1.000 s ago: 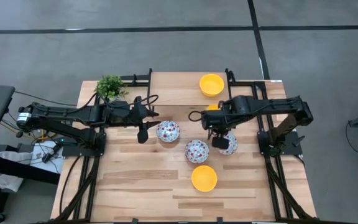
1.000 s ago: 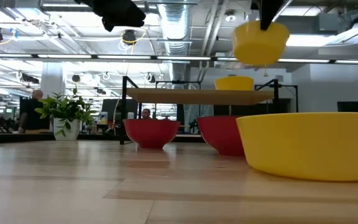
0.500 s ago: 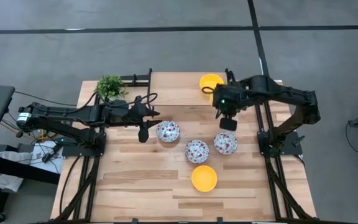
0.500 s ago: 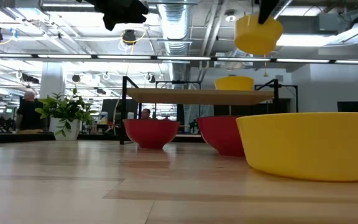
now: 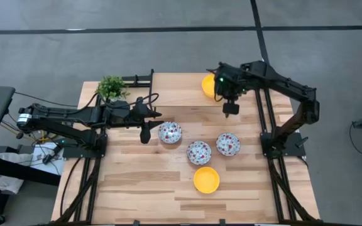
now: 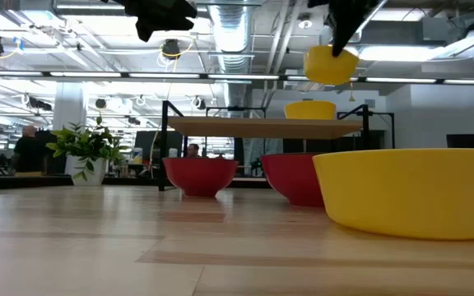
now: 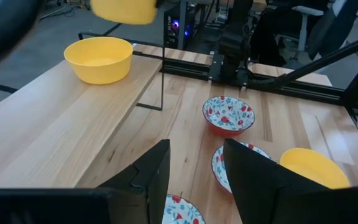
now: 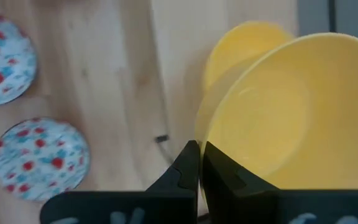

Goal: Pick & Place Mini bowls
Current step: Stack the top yellow bowl on top of the yellow bowl on the shelf

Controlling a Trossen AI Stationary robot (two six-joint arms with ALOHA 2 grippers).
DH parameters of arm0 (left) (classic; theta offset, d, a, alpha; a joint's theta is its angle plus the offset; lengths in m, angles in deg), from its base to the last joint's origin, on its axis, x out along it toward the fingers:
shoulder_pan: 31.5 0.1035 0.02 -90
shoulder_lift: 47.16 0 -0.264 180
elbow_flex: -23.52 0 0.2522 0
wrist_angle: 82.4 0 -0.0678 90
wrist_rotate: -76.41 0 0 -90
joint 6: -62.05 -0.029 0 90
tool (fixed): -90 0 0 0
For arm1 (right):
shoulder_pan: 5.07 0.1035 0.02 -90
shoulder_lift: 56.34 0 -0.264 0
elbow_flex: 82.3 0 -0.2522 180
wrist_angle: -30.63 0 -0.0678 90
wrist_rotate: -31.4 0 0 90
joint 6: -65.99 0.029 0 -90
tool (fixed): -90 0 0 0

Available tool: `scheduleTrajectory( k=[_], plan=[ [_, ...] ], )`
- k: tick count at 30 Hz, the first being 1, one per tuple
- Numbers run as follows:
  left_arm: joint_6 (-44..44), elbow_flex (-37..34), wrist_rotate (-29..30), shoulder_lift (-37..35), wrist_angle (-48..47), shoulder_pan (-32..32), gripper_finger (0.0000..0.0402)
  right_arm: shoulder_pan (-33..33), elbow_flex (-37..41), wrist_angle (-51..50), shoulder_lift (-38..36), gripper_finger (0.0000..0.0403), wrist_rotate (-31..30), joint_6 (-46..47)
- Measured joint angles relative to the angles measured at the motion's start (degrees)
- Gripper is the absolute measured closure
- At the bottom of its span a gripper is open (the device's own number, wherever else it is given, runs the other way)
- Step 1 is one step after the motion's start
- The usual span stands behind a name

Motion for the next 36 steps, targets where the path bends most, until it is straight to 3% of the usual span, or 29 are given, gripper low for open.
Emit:
scheduleTrajectory(
  k=[16,36],
  plan=[
    [1.0,0.0,0.0,0.0,0.5,0.0,0.0252,-8.9,0.0,10.1,0.3,0.0403,0.1,-11.0],
    [1.0,0.0,-0.5,0.0,5.0,2.2,0.0252,-10.0,0.1,11.4,8.6,0.0403,0.5,-15.1]
  ],
)
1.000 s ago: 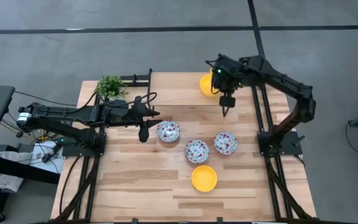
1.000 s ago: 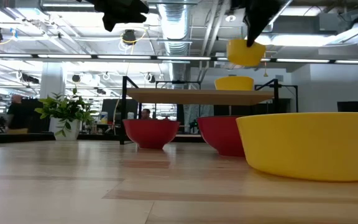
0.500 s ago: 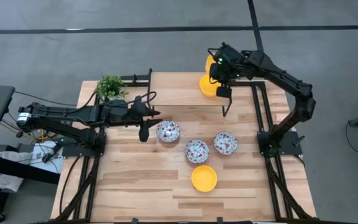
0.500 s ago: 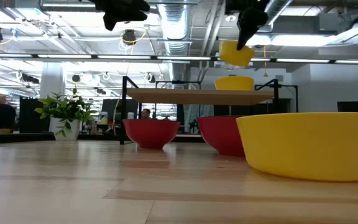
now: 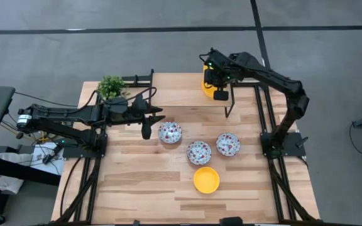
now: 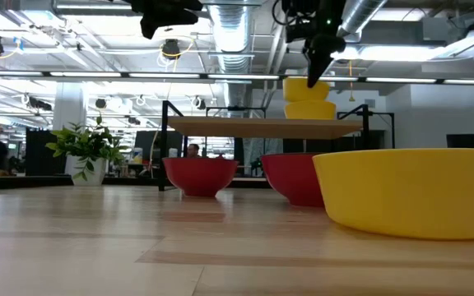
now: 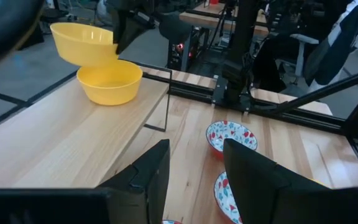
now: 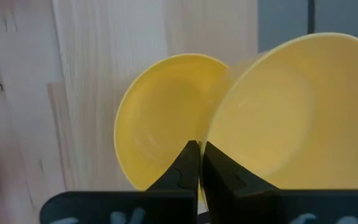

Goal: Pick & Place Mini bowls
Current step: Stack the top yellow bowl on top of the yellow bowl on the shelf

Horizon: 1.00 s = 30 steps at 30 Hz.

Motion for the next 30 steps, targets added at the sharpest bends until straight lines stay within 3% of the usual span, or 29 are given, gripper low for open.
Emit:
scheduleTrajectory(
  k=[18,30],
  plan=[
    [-0.2,0.0,0.0,0.0,0.0,0.0,0.0252,0.6,0.0,-1.9,-0.1,0.0403,4.7,0.8],
    [-0.2,0.0,0.0,0.0,0.0,0.0,0.0252,0.6,0.0,-3.9,0.0,0.0403,4.7,3.9]
  ],
)
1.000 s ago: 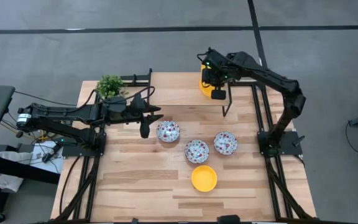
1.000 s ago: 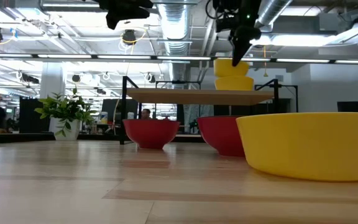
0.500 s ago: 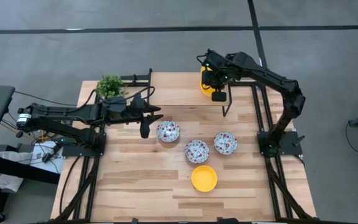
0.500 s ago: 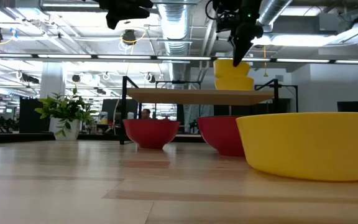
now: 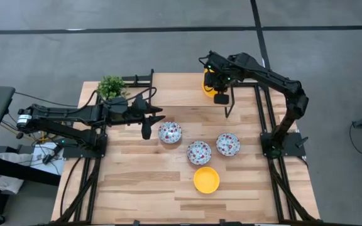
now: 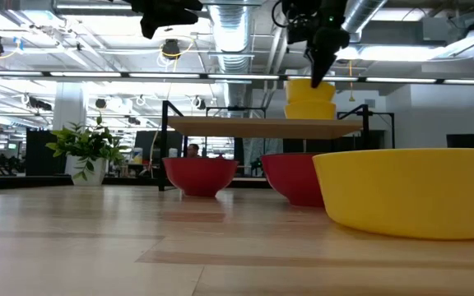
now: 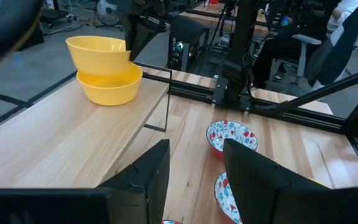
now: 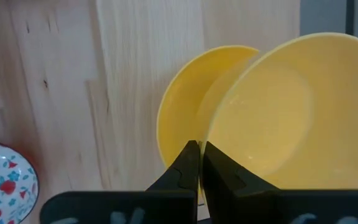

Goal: Pick & Place Mini bowls
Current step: Stack the top yellow bowl on top of the yellow bowl on the shelf

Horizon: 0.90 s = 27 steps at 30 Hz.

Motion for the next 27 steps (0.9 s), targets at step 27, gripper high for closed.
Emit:
scheduleTrajectory(
  k=[27],
  plan=[
    [0.0,0.0,0.0,0.0,0.0,0.0,0.0252,0.7,0.0,-0.7,0.0,0.0387,1.0,1.1]
  ],
)
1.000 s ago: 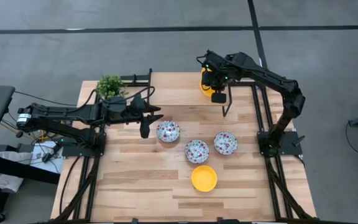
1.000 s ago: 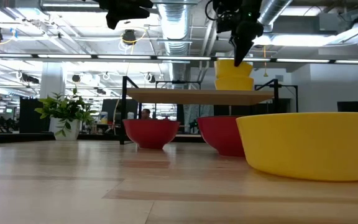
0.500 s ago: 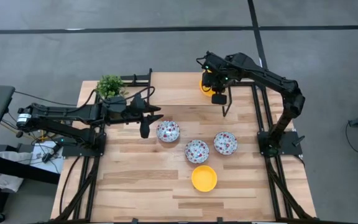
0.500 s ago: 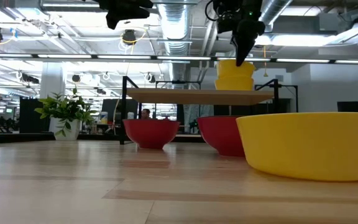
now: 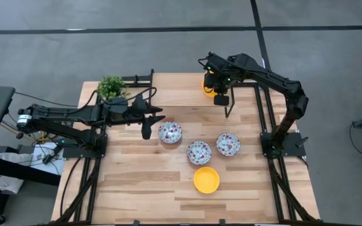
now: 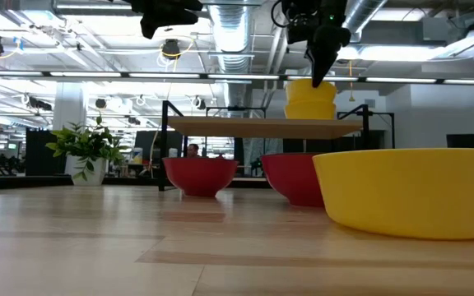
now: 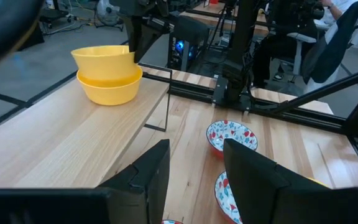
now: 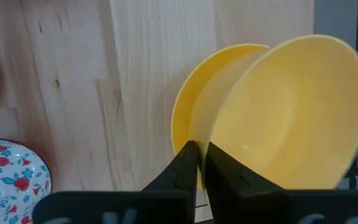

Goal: Pick & Place Mini bowls
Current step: Stack the top yellow bowl on top of the yellow bowl on the shelf

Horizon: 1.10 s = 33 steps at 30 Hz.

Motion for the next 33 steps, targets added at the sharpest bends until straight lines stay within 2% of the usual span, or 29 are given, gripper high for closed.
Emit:
scheduleTrajectory(
  k=[20,33],
  plan=[
    [0.0,0.0,0.0,0.0,0.0,0.0,0.0252,0.0,0.0,0.3,0.0,0.0367,-0.1,-0.4],
    [0.0,0.0,0.0,0.0,0.0,0.0,0.0252,0.0,0.0,0.5,0.0,0.0333,-0.1,-0.4]
  ],
)
